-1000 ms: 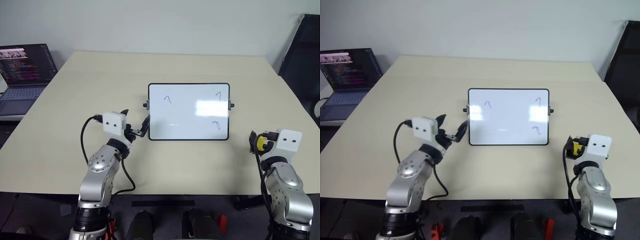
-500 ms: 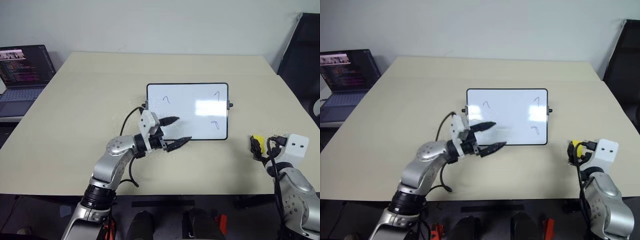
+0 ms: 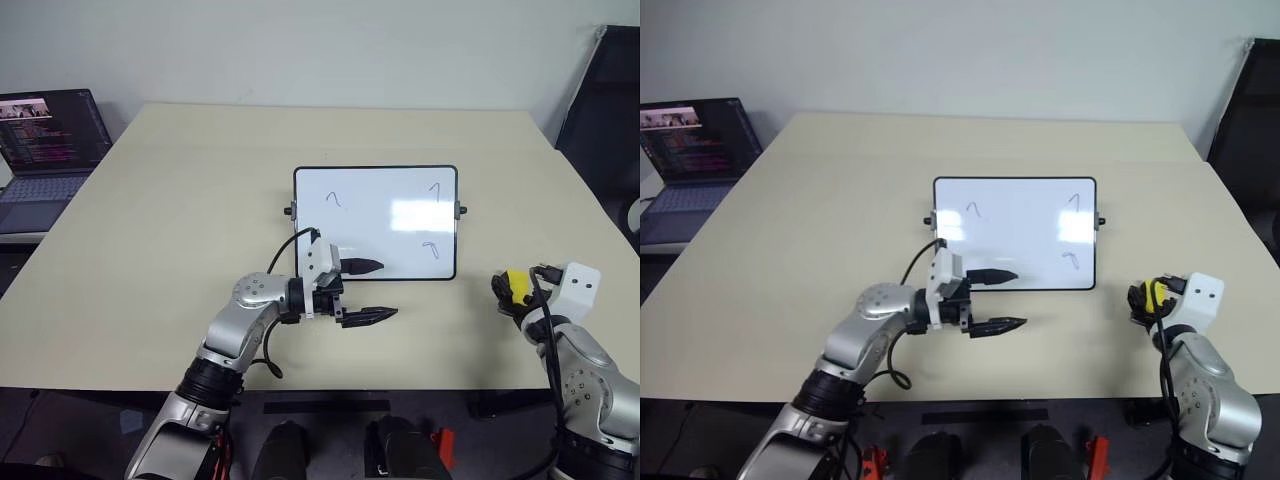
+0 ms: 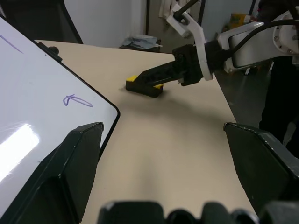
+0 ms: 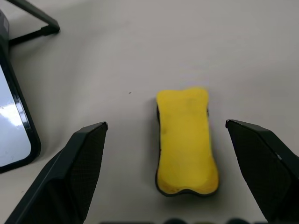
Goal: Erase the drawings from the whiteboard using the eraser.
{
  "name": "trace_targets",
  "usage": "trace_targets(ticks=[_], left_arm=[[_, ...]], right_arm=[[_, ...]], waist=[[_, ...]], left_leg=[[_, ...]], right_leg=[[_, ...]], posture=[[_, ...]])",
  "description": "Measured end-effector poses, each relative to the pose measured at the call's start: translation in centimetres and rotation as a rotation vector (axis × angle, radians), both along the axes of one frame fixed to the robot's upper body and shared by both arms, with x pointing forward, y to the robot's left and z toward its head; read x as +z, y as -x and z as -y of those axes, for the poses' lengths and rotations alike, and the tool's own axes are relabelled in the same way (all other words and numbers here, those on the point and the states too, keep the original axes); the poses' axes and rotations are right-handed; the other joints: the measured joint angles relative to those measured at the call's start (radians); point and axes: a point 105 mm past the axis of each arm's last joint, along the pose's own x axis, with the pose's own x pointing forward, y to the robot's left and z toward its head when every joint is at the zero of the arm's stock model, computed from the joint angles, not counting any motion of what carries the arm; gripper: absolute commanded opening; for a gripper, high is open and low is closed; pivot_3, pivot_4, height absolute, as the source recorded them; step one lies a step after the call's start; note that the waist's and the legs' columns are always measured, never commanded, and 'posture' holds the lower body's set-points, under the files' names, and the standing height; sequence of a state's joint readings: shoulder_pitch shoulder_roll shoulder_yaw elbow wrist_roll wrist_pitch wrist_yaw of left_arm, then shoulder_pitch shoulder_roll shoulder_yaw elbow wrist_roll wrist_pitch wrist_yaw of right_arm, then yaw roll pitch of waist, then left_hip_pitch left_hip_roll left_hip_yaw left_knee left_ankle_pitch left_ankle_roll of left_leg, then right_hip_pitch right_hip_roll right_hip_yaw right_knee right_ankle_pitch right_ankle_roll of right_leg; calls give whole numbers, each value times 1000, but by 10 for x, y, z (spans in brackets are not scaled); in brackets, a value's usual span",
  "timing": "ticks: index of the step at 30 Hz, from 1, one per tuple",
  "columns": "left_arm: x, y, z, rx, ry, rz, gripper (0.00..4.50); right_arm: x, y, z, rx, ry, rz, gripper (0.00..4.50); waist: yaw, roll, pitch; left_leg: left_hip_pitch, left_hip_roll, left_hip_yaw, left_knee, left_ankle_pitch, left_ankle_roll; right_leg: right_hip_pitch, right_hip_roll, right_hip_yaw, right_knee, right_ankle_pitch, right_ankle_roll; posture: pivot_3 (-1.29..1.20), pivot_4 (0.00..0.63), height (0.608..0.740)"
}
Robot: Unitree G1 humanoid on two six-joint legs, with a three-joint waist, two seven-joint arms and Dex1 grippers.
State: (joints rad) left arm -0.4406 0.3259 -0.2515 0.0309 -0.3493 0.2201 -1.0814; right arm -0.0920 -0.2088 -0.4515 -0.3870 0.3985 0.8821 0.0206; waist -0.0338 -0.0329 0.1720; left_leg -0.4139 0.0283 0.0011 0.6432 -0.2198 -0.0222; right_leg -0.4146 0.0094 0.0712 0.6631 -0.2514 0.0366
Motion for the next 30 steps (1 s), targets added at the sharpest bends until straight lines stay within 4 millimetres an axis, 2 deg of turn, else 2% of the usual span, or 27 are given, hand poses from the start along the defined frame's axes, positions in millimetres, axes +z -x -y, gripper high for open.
trace_targets(ticks=[14,29,30], left_arm=[[1,-2,-4,21,-17,18,4500],[2,-3,-4,34,-15,23,4500],[2,-3,-4,35,-15,23,4500]], right_arm=[[-9,-5,-1,12,32,-36,4451],[-8,-4,7,-32,74,-36,4451],[-8,-4,7,-32,74,-36,4281]], waist=[[0,0,0],[0,0,0],[0,0,0]], left_leg=[[0,0,0,0,0,0],[0,0,0,0,0,0],[0,0,0,0,0,0]], right_leg=[[0,0,0,0,0,0],[0,0,0,0,0,0],[0,0,0,0,0,0]], posture=[[0,150,740],[0,150,740],[0,150,740]])
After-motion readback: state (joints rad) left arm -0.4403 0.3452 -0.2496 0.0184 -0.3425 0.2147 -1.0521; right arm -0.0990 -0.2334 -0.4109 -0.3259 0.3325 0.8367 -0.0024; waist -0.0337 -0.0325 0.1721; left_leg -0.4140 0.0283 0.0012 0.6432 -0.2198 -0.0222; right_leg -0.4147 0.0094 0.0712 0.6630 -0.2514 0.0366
